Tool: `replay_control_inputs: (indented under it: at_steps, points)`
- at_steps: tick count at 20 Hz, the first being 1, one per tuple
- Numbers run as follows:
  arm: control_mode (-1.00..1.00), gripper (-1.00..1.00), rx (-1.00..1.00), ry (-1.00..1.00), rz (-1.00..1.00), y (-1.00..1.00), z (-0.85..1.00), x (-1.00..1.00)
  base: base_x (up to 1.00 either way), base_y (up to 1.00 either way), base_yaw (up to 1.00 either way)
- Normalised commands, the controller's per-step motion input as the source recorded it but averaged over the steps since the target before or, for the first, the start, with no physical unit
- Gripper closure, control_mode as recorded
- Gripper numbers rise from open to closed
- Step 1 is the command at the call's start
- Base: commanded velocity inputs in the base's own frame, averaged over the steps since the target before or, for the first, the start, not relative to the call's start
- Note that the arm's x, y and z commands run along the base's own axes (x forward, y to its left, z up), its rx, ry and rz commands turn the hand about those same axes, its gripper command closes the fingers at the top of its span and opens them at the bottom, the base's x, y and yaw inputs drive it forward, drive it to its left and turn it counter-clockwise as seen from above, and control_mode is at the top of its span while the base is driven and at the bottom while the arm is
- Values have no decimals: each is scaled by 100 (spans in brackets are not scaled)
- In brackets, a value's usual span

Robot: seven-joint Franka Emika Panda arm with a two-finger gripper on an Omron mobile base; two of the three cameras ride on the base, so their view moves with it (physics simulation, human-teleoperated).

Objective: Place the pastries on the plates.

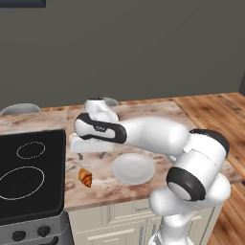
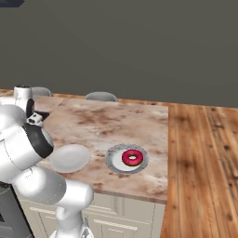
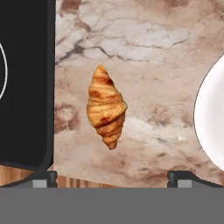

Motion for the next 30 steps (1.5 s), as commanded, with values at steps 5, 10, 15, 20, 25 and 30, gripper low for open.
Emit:
replay_control_inputs:
  at_steps: [5, 10, 15, 20, 25, 30]
  points:
    - [-100, -100, 5, -2, 0, 15, -31, -15, 0, 0, 0]
    - [-100, -100, -8, -12, 0, 11, -1, 0, 0, 0, 0]
    - [-100, -100, -11, -11, 0, 17, -13, 2, 0, 0, 0]
    - [-100, -100, -1, -2, 0, 0, -46, 12, 0, 0, 0]
    - [-100, -100, 0, 0, 0, -3, -46, 9, 0, 0, 0]
    - [-100, -100, 0, 0, 0, 0, -50, 0, 0, 0, 0]
